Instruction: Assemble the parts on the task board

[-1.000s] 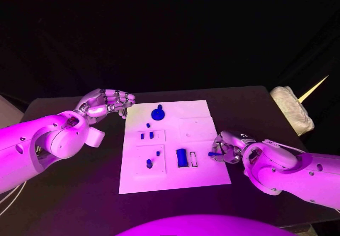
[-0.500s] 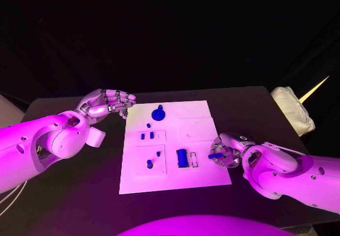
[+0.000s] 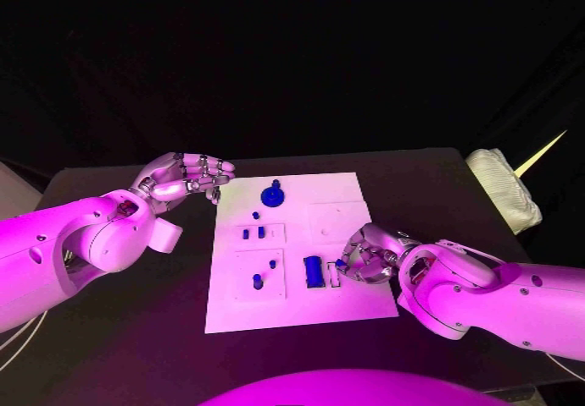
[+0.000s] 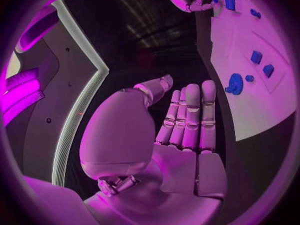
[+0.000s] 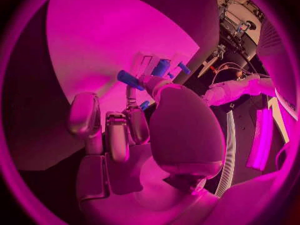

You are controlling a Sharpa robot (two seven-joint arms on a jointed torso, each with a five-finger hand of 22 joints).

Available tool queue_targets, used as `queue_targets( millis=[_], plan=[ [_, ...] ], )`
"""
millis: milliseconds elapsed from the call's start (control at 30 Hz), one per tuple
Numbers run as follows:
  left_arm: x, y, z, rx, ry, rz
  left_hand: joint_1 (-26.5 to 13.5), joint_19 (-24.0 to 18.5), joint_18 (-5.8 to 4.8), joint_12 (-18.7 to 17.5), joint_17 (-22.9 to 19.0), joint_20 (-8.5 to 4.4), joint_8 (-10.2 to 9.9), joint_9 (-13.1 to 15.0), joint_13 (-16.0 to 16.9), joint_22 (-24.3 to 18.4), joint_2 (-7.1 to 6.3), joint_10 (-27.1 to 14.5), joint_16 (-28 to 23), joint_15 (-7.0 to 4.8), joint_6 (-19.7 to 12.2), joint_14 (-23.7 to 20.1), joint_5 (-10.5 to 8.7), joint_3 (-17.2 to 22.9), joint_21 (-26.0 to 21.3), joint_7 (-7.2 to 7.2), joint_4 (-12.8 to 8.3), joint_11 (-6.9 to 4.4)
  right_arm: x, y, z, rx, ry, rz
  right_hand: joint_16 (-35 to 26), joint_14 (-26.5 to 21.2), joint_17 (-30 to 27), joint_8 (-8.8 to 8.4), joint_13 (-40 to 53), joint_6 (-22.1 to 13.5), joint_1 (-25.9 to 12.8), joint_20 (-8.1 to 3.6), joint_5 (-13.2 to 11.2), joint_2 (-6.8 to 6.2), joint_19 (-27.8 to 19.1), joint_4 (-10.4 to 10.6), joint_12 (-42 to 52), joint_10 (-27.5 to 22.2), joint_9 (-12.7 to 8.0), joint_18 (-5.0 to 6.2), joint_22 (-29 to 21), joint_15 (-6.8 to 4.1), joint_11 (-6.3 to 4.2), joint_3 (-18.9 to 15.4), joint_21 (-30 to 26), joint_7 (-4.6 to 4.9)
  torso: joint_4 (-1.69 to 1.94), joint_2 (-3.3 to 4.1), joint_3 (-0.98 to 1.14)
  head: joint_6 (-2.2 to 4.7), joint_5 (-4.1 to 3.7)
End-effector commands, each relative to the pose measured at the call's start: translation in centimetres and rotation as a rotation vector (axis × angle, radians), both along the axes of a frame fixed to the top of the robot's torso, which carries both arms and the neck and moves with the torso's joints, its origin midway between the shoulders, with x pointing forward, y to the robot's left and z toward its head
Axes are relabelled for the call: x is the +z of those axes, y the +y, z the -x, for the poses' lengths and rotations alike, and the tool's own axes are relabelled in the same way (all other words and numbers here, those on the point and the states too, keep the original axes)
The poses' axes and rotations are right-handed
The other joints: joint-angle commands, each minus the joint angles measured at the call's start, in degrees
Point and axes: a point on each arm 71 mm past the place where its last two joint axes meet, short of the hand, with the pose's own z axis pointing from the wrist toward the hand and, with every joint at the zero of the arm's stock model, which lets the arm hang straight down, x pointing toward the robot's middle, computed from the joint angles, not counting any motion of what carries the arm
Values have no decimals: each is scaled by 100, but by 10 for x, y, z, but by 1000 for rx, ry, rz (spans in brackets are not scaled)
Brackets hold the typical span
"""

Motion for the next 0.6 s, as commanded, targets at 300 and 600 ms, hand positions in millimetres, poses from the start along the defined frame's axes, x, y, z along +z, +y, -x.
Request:
queue_targets(
  millis=[300, 600],
  plan=[
    [1, -3, 2, -19, 1, 6, 2, 34, 41, 32, -6, -8, 18, 6, 9, -9, 41, -45, -14, 14, 20, -17, 15, -32, -39, 18, 10, -13, -11, 8, -5, -14, 89, -25, 41, 505, 1051, 18, 716, 42, -440, 9, -17, 35, 39, 213, 114, 208, 187, -24, 192, -29, -23, -170, -11, -27, -5, 6, 6, -26, 12],
    [1, -3, 2, -22, 5, 5, -3, 35, 41, 37, -6, -8, 19, 7, 9, -10, 43, -47, -13, 15, 20, -18, 15, -35, -41, 19, 14, -13, -13, 10, -6, -3, 84, 1, 63, 517, 1106, 31, 781, 97, -720, 4, -180, 125, 74, 242, 212, 250, 180, -37, 237, -38, -36, -278, 56, -44, -5, 0, 14, -49, 18]
  ],
)
